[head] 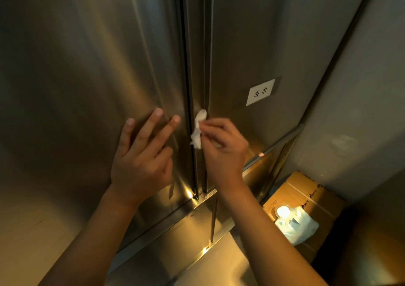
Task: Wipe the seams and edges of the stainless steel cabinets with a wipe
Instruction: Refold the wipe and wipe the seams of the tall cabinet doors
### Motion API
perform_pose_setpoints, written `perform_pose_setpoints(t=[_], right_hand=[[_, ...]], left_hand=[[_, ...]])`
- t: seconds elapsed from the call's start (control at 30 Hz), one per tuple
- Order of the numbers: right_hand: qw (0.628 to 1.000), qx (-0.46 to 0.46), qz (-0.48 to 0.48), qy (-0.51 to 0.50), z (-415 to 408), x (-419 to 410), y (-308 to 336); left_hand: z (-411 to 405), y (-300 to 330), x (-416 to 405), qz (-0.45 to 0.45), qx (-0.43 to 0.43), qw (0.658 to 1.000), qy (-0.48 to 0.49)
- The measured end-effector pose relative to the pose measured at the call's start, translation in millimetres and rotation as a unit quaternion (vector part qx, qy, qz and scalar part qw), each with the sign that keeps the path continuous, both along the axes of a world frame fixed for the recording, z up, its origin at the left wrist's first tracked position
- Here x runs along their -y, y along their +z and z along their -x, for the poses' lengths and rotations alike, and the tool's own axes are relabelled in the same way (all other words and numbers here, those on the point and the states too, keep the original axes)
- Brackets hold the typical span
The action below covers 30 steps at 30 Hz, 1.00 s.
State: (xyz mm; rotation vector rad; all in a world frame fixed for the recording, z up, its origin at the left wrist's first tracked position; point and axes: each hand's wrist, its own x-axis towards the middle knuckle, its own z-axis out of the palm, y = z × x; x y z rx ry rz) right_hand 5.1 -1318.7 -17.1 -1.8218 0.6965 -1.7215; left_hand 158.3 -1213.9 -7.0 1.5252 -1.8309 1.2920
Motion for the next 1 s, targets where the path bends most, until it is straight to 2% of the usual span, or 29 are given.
perform_pose_setpoints(t=[0.13,0.23,0.43,0.57,0.77,0.9,1.0], right_hand=[[0.998,0.019,0.043,-0.041,14.8,10.4,36.2],[0.998,-0.028,0.026,-0.053,8.5,17.4,26.1],[0.995,-0.078,0.005,-0.062,-2.2,15.9,-36.0],[0.986,-0.136,-0.073,-0.069,0.3,11.8,-101.3],[0.946,-0.266,-0.174,-0.059,0.8,7.7,-195.4],[0.925,-0.339,-0.168,-0.037,-0.5,6.3,-229.8],[0.918,-0.355,-0.171,-0.041,-1.2,6.8,-234.7]], left_hand=[[-3.4,-1.2,0.1,-0.01,-0.005,1.0,0.002],[-3.2,-1.6,1.1,-0.009,-0.007,1.0,-0.001],[-3.3,-1.6,0.6,-0.008,-0.009,1.0,0.002],[-2.8,-1.5,0.6,-0.008,-0.007,1.0,0.0],[-3.1,-1.9,1.6,-0.004,-0.01,1.0,-0.001],[-3.4,-2.5,2.1,0.004,-0.003,1.0,0.004],[-3.7,-2.3,2.2,0.003,0.001,1.0,0.006]])
